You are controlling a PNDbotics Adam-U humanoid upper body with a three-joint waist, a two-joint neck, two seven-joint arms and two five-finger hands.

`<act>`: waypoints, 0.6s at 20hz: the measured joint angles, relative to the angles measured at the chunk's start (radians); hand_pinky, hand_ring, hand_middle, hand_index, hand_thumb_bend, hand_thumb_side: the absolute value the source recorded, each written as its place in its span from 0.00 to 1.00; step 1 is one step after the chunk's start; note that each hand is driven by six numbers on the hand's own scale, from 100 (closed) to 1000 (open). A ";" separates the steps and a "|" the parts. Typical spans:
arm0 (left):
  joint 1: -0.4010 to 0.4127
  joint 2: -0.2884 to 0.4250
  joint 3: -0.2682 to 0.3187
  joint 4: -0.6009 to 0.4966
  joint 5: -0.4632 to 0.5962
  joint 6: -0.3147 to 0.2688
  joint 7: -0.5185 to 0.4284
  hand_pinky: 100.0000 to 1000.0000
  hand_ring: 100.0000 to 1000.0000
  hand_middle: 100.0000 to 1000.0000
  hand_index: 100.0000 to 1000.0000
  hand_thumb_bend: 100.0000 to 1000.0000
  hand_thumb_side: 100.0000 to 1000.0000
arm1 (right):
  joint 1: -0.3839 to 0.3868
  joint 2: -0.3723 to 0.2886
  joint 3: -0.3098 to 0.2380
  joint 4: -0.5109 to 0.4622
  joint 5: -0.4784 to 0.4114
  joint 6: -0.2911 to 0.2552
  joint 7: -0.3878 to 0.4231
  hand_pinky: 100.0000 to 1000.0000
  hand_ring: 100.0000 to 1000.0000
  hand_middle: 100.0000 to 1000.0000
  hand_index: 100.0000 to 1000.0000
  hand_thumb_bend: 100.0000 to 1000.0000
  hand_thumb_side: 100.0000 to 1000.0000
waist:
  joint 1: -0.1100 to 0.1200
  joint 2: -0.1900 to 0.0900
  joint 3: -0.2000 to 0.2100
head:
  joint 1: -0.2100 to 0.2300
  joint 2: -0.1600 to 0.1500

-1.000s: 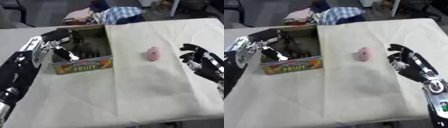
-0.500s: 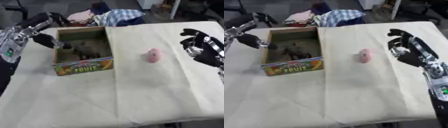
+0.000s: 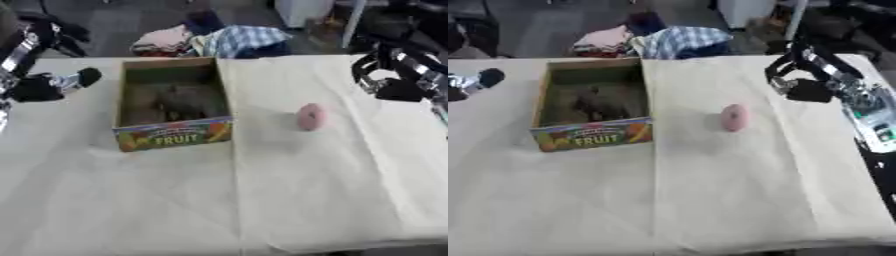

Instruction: Pick up objects on the table and place them in the box.

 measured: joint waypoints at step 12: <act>0.158 -0.035 0.091 -0.163 0.041 0.067 0.047 0.87 0.58 0.63 0.79 0.54 0.55 | -0.067 0.080 0.006 0.282 0.342 -0.110 -0.020 0.70 0.79 0.86 0.95 0.00 0.41 | 0.002 -0.007 0.030 | -0.014 0.000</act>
